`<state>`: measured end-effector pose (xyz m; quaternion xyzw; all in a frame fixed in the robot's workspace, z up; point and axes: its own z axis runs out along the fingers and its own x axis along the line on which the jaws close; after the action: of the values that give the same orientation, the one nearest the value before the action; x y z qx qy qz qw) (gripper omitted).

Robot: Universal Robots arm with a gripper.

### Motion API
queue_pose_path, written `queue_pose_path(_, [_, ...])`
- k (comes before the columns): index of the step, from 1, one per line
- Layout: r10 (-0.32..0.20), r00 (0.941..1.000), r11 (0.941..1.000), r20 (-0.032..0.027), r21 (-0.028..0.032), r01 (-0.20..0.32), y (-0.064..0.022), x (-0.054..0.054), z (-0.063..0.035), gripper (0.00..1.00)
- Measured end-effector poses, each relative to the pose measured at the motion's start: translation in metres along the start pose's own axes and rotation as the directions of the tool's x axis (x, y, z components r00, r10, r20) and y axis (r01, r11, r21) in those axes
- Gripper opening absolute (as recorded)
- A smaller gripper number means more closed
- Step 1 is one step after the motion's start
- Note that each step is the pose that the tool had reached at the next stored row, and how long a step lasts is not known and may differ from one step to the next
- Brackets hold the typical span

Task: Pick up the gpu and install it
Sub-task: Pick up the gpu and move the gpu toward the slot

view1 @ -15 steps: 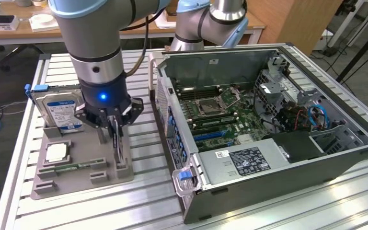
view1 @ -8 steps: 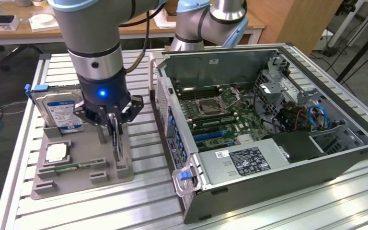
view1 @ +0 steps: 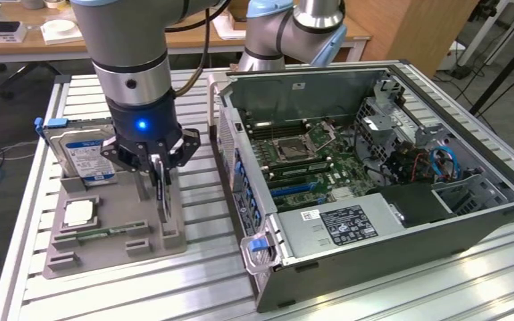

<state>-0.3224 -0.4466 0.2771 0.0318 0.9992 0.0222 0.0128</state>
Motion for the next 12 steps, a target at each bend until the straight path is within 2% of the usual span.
queue_pose_path(12, [0.0, 1.0, 1.0, -0.0002, 0.0001, 0.0, 0.0001, 0.0, -0.0025, 0.26])
